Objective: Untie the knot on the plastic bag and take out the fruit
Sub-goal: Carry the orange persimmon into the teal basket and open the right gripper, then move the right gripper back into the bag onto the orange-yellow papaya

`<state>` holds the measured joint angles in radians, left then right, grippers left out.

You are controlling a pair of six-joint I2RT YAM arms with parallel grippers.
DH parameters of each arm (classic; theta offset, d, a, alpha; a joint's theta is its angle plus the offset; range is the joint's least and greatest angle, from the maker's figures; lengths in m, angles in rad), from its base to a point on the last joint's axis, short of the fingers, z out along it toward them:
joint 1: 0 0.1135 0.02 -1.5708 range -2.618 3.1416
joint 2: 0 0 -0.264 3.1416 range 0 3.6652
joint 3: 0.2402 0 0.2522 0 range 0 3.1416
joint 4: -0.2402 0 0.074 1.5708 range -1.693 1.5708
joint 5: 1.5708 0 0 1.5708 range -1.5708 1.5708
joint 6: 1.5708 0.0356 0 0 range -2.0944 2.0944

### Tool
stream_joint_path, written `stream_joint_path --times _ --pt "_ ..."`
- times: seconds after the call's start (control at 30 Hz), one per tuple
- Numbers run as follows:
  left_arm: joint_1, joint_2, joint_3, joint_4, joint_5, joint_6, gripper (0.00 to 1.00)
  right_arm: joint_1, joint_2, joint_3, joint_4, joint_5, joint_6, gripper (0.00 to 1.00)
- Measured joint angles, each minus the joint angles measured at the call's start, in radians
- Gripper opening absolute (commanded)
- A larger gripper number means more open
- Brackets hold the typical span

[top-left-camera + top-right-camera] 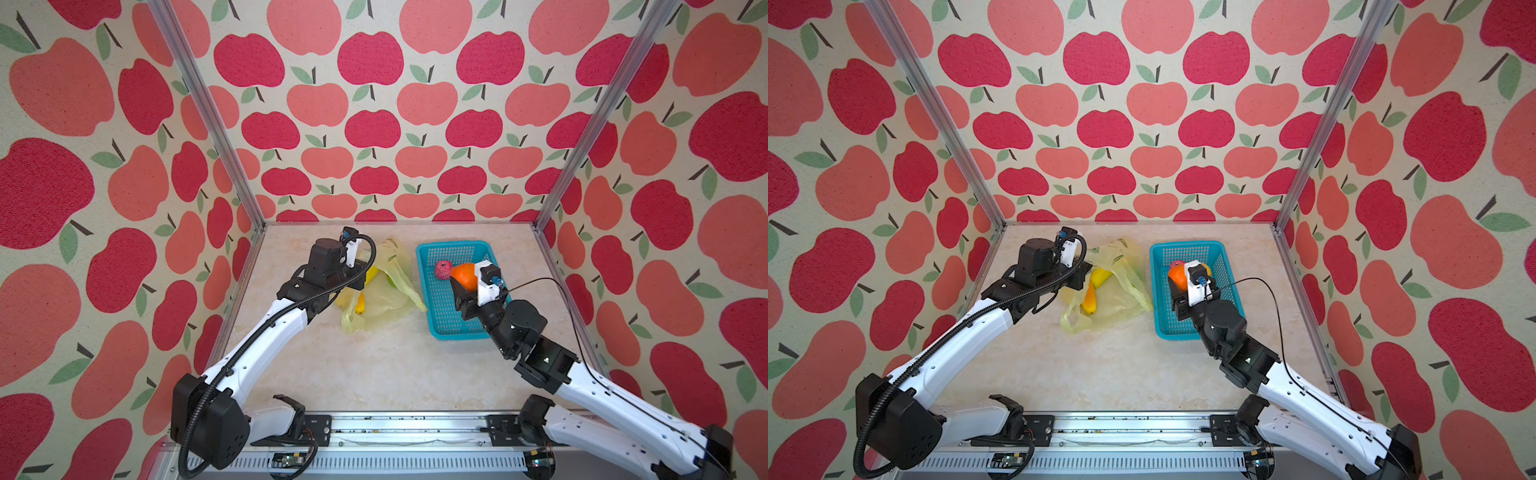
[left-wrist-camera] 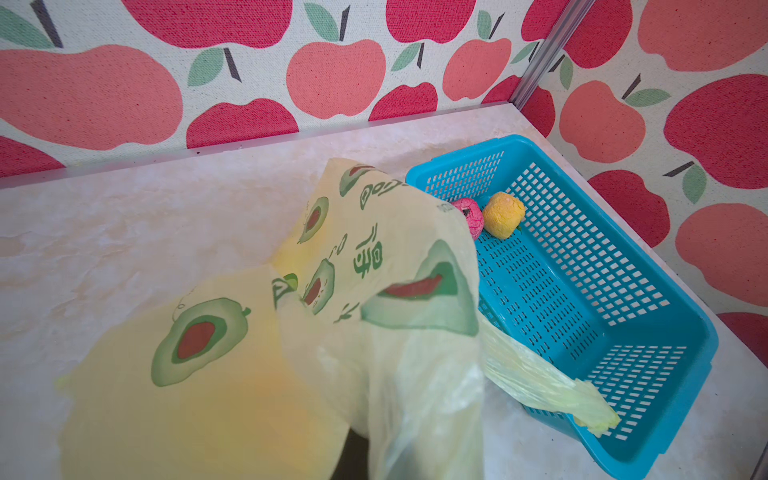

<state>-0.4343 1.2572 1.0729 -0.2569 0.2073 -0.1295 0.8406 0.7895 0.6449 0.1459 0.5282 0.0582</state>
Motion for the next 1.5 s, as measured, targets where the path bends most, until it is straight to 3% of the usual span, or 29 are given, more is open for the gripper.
stream_joint_path --times 0.2,0.37,0.63,0.87,1.0,1.07,1.17,1.33,1.5 --pt "0.000 0.000 0.000 0.000 0.000 0.000 0.00 -0.283 0.074 -0.018 -0.112 -0.113 0.129 0.19" --pt "0.001 0.000 0.000 0.000 0.000 0.000 0.00 -0.449 0.277 -0.014 -0.134 -0.253 0.222 0.17" --pt "0.003 0.000 0.000 0.000 0.000 0.000 0.00 -0.501 0.621 0.081 -0.145 -0.295 0.270 0.22" --pt "0.003 0.000 0.000 0.000 0.000 0.000 0.00 -0.510 0.829 0.218 -0.141 -0.272 0.279 0.43" --pt "0.003 0.000 0.000 -0.001 0.000 0.000 0.00 -0.510 0.894 0.268 -0.141 -0.266 0.280 0.64" --pt "0.003 0.000 0.000 0.000 0.000 0.000 0.00 -0.510 0.907 0.280 -0.141 -0.265 0.284 0.76" --pt "0.003 0.000 0.000 -0.001 -0.001 0.000 0.00 -0.510 0.911 0.287 -0.140 -0.266 0.287 0.87" --pt "0.003 0.000 0.000 -0.001 -0.011 0.000 0.00 -0.509 0.879 0.290 -0.165 -0.275 0.285 0.96" --pt "0.003 0.009 0.000 0.000 -0.013 0.000 0.00 -0.501 0.670 0.233 -0.197 -0.286 0.284 0.96"
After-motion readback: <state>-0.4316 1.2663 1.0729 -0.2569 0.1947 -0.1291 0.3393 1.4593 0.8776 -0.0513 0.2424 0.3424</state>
